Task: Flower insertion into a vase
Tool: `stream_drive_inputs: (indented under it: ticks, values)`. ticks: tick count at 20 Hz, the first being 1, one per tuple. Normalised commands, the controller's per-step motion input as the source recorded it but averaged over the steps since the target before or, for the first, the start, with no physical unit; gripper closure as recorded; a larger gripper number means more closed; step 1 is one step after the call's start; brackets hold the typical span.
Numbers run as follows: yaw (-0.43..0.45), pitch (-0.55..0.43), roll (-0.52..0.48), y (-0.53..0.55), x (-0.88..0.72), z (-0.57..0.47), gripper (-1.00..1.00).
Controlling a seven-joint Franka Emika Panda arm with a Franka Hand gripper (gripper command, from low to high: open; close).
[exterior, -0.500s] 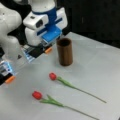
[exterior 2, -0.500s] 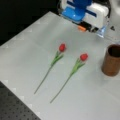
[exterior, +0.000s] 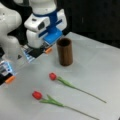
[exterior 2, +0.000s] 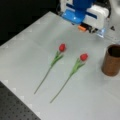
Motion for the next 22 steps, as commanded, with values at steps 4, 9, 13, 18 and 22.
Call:
stream_drive_inputs:
  ticks: [4,9,13,18,22]
  values:
    - [0.104,-0.019,0.006,-0.05,0.1,-0.28,-1.0]
    - [0.088,-0.081,-0.01,-0.03,0.03,-0.31,-1.0]
    - [0.081,-0.08,0.0,0.03,0.06,-0.3,-1.0]
    - [0.082,-0.112,-0.014,0.08,0.17,-0.38,-1.0]
    - [0.068,-0.098,-0.01,0.04,0.24,-0.39,-1.0]
